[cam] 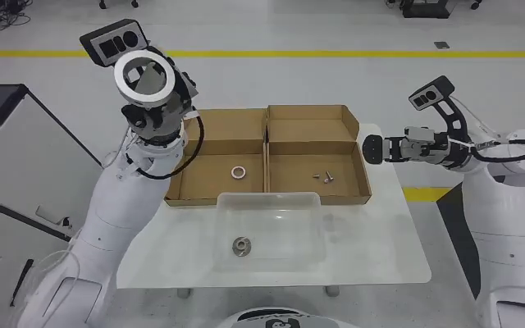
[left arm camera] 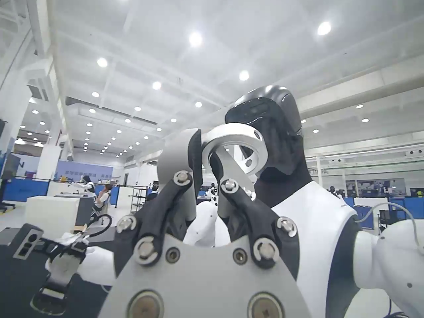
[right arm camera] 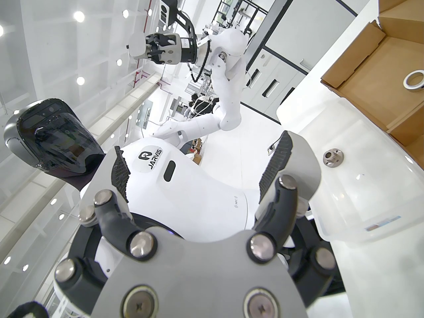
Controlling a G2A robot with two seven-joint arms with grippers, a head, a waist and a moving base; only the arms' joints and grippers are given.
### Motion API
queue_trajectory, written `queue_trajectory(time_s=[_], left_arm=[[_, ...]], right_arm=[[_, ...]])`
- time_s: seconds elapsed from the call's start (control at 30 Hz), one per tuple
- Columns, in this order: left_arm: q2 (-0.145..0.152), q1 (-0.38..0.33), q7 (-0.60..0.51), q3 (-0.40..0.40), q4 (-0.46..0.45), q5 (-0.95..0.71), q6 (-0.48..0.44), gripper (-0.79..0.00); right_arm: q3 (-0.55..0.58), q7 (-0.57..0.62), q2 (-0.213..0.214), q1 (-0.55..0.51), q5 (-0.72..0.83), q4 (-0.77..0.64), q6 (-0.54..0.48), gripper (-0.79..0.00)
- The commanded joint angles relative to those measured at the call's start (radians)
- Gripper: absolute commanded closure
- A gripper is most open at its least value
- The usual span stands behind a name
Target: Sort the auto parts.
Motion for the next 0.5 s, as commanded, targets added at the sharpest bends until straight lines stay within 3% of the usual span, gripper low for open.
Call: queue_trajectory(time_s=[0.0, 0.17, 0.47], left_arm=[[-0.010, 0.004, 0.004, -0.005, -0.003, -0.002, 0.000, 0.000], [-0.020, 0.004, 0.004, -0.013, 0.025, 0.092, 0.000, 0.000], [-0.006, -0.008, -0.048, -0.020, 0.086, 0.361, 0.052, 0.000]], right_arm=[[0.000, 0.000, 0.000, 0.000, 0.000, 0.000, 0.000, -0.785], [0.000, 0.000, 0.000, 0.000, 0.000, 0.000, 0.000, -0.785], [0.000, 0.000, 0.000, 0.000, 0.000, 0.000, 0.000, -0.785]])
